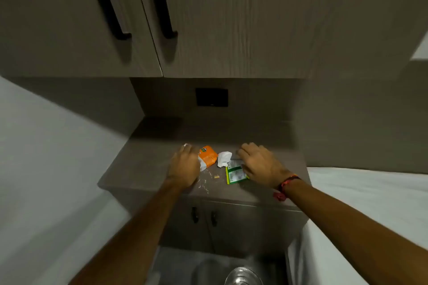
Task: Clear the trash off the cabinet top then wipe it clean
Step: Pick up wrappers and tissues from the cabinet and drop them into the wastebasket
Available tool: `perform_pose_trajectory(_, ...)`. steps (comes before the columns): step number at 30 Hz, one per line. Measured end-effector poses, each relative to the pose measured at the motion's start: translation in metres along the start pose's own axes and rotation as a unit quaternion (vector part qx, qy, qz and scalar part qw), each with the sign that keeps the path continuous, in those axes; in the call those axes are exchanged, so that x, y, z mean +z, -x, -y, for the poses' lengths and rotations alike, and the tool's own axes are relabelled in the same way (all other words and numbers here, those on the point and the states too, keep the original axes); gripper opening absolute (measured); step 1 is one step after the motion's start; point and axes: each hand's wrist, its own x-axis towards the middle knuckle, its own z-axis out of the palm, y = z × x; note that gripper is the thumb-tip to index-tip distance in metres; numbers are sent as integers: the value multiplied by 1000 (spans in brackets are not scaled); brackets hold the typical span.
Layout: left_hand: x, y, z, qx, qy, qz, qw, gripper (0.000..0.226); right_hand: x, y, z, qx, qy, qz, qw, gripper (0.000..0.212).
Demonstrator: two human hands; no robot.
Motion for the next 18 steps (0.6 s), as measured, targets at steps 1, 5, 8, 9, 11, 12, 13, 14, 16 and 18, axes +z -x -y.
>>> perform_pose_trajectory(1, 15, -6, 6, -20, 14, 32, 999, 41, 16, -8, -5, 29, -29, 25, 999, 43)
perform_pose_trajectory(5, 62, -29, 19, -47, 83, 50, 994, 50, 72, -25, -10, 71, -88, 109, 988, 68)
perform_pose_trajectory(8, 86, -46, 20, -29, 34, 67, 997, 56, 100, -34, -6, 58, -68, 104, 991, 63)
perform_pose_trajectory(9, 91, -49, 20, -24, 14, 72, 997, 53, 106, -36, -5, 60, -64, 92, 992, 61)
perform_pose_trajectory(11, 104, -51, 22, -8, -19, 56, 998, 44, 117, -38, -4, 69, -58, 67, 994, 57)
perform_pose_trajectory(12, 109, -50, 22, 0, -31, 36, 999, 39, 120, -38, -4, 67, -56, 50, 995, 53)
perform_pose_trajectory(13, 113, -51, 22, 0, -40, 15, 999, 34, 122, -38, -3, 65, -51, 33, 996, 49)
perform_pose_trajectory(14, 114, -51, 23, -9, -43, -7, 999, 30, 122, -37, -2, 63, -47, 14, 997, 45)
perform_pose_trajectory(16, 111, -49, 22, -46, -24, -49, 997, 25, 119, -37, 0, 66, -39, -19, 997, 42)
perform_pose_trajectory(18, 101, -45, 19, -76, 22, -93, 993, 23, 108, -37, 3, 76, -31, -51, 995, 40)
